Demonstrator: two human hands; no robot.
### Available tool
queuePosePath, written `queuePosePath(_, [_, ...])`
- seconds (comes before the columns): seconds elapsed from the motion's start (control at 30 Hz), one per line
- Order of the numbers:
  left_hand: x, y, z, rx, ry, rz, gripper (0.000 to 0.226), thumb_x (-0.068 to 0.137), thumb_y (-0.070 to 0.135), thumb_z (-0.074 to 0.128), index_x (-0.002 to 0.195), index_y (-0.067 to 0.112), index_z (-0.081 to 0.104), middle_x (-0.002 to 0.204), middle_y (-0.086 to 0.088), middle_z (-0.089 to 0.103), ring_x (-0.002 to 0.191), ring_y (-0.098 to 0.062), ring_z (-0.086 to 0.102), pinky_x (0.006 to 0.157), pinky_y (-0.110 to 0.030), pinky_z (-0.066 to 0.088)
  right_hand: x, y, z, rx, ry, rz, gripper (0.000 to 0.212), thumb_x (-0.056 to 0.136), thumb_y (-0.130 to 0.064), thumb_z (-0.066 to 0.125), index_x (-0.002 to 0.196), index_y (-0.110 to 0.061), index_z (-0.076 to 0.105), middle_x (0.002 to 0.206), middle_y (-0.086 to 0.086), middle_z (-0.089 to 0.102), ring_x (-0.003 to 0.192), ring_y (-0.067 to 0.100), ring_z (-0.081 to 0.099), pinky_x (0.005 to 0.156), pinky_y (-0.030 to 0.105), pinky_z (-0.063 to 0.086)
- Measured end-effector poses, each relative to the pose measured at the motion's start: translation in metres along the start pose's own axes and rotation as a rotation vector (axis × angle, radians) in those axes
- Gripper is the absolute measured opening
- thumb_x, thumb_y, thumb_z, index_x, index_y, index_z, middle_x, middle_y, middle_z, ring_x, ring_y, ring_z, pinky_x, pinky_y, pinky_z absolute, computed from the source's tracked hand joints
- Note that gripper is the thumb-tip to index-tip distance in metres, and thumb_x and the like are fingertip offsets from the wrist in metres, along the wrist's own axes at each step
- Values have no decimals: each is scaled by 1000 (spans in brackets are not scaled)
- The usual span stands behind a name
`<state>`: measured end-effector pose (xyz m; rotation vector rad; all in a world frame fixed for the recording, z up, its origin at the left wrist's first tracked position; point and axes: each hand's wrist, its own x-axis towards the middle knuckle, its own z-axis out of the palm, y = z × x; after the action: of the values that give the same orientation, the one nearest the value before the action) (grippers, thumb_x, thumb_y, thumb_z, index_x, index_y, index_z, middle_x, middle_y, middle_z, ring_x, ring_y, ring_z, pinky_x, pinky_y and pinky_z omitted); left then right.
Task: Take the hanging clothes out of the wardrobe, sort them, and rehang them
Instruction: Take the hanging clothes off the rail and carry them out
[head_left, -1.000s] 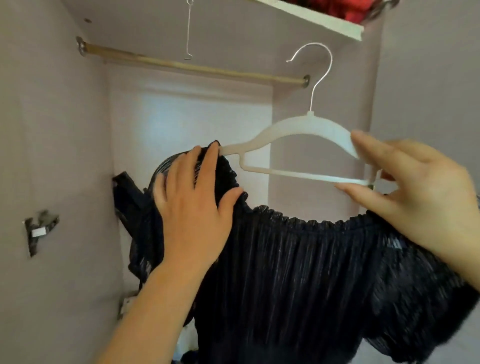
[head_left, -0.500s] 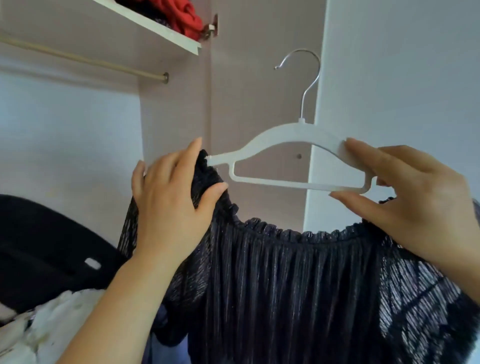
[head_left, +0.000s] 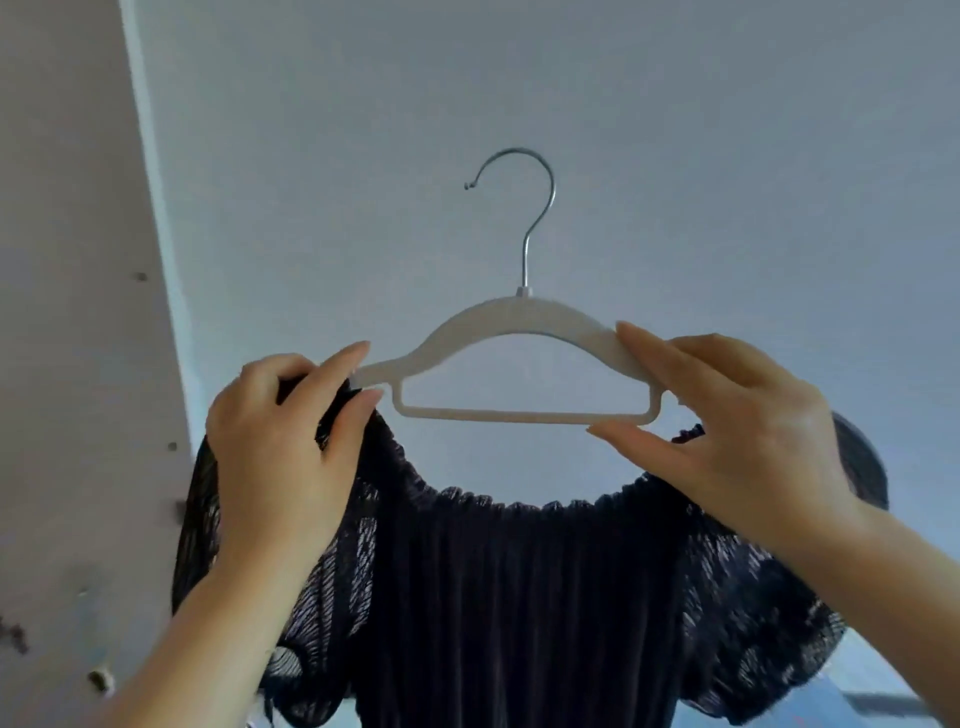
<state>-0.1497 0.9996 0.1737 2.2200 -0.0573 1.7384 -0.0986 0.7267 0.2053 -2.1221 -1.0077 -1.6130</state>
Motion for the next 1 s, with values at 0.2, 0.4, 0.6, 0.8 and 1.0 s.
queuePosePath(0.2, [-19, 96, 62, -269, -118, 39, 34, 89, 32, 58, 115, 11, 66, 91, -14, 54, 86, -26, 47, 77, -53, 47, -53, 43, -99, -237, -71, 142, 53, 75, -52, 60, 115, -18, 67, 87, -2, 67, 75, 12, 59, 54, 26, 53])
queuePosePath(0.4, [-39, 178, 106, -575, -248, 134, 40, 93, 40, 49, 119, 14, 64, 90, -15, 58, 84, -34, 55, 76, -54, 46, -98, 46, -194, -537, -117, 281, 53, 73, -53, 62, 114, -20, 67, 84, -4, 66, 70, 13, 61, 54, 27, 54])
queuePosePath(0.6, [-74, 281, 114, -895, -267, 239, 38, 93, 43, 50, 117, 17, 65, 89, -16, 55, 85, -34, 54, 77, -61, 44, -143, 14, -292, -801, -161, 471, 54, 72, -58, 58, 119, -33, 49, 88, -7, 65, 73, 12, 61, 56, 31, 56])
queuePosePath(0.8, [-117, 389, 89, -1132, -204, 287, 31, 85, 31, 61, 109, 13, 69, 84, -16, 54, 78, -27, 47, 72, -58, 45, -177, -30, -388, -1063, -189, 557, 55, 72, -58, 58, 120, -32, 48, 84, -4, 65, 69, 10, 57, 55, 26, 54])
queuePosePath(1.0, [-147, 491, 57, -1342, -263, 328, 32, 87, 33, 55, 106, 12, 71, 84, -14, 56, 73, -33, 55, 70, -56, 47, -204, -58, -473, -1237, -176, 590, 53, 72, -57, 59, 117, -31, 53, 86, -2, 67, 75, 11, 58, 60, 24, 51])
